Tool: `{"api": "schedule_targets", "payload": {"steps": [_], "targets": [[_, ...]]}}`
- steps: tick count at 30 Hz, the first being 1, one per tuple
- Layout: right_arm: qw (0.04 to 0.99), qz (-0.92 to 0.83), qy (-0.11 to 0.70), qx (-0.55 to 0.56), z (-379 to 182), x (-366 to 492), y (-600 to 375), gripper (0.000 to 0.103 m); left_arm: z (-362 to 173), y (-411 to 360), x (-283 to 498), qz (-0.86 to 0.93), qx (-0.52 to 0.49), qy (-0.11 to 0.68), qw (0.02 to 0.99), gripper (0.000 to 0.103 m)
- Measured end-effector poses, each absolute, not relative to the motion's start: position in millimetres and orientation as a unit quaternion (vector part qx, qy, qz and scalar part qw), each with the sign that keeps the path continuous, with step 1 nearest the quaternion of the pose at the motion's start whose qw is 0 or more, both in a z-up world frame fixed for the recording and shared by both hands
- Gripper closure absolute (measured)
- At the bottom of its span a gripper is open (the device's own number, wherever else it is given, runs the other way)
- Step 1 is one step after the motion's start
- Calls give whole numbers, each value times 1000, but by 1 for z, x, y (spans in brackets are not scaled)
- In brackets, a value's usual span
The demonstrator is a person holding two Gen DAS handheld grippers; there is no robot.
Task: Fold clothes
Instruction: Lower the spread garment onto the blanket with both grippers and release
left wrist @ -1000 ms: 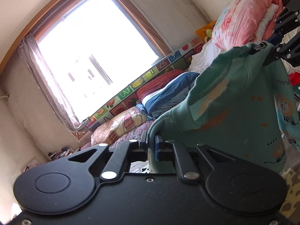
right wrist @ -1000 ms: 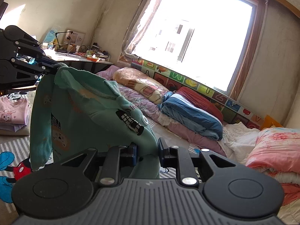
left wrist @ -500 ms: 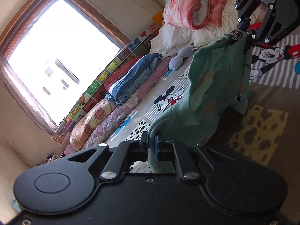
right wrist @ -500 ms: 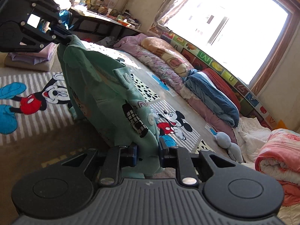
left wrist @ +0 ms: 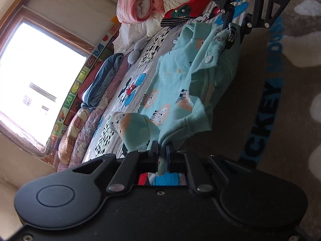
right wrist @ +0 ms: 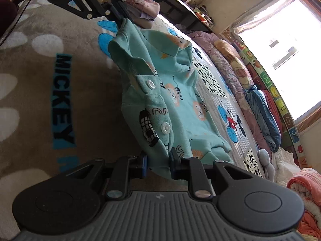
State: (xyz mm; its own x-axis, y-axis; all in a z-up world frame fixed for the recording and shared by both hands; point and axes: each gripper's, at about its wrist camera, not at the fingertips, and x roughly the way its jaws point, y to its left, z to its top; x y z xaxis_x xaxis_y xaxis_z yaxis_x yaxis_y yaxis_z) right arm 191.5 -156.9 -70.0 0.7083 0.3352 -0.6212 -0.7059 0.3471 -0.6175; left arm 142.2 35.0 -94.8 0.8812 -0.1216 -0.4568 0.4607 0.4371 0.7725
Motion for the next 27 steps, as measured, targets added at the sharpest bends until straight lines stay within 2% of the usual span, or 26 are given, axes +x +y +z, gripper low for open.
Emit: {"api": "schedule_targets", "payload": {"steps": [4, 14, 20, 27], "targets": [[775, 334, 198, -499, -95, 145, -151, 81, -111, 31, 115, -176, 510, 175, 823, 97], [767, 321, 190, -521, -114, 94, -150, 80, -138, 27, 72, -175, 536, 183, 805, 97], [735, 314, 202, -566, -131, 73, -147, 75, -147, 34, 69, -167, 521, 239, 802, 94], [721, 322, 217, -573, -116, 55, -156, 62, -116, 43, 62, -154, 456, 259, 838, 90]]}}
